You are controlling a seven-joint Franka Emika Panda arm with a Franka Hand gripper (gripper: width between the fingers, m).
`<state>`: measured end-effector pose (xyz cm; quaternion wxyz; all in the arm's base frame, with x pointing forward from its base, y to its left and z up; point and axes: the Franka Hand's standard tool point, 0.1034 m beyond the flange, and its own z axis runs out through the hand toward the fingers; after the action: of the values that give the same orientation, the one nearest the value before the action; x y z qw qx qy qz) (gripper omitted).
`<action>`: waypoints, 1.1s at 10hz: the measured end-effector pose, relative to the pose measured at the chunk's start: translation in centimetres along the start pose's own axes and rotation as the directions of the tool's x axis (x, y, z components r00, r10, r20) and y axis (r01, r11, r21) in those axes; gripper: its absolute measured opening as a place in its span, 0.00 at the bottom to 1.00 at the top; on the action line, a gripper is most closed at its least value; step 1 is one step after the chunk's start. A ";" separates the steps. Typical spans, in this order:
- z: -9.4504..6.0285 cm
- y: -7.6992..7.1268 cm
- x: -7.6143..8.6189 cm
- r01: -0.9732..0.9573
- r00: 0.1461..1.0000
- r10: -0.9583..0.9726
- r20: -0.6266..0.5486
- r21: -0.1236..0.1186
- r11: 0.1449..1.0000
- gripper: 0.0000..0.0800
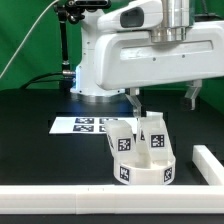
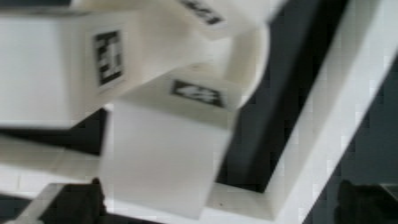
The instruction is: Assemble stool
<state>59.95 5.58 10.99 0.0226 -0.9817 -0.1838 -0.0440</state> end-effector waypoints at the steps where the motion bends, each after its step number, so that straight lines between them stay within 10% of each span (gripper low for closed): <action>1: 0.2 0.2 -0.1 0.081 0.997 -0.081 0.005 -0.004 0.997 0.81; 7: 0.3 1.4 -0.6 0.406 0.914 -0.405 0.035 -0.023 0.914 0.81; 11: 0.5 1.5 -0.7 0.766 0.641 -0.761 0.102 -0.029 0.642 0.81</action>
Offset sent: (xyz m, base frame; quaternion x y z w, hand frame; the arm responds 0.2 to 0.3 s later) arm 0.0000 0.0000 0.0000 0.0000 0.0000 -0.1938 0.9810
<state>59.86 3.90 10.42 -0.0395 -0.8137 -0.5797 -0.0161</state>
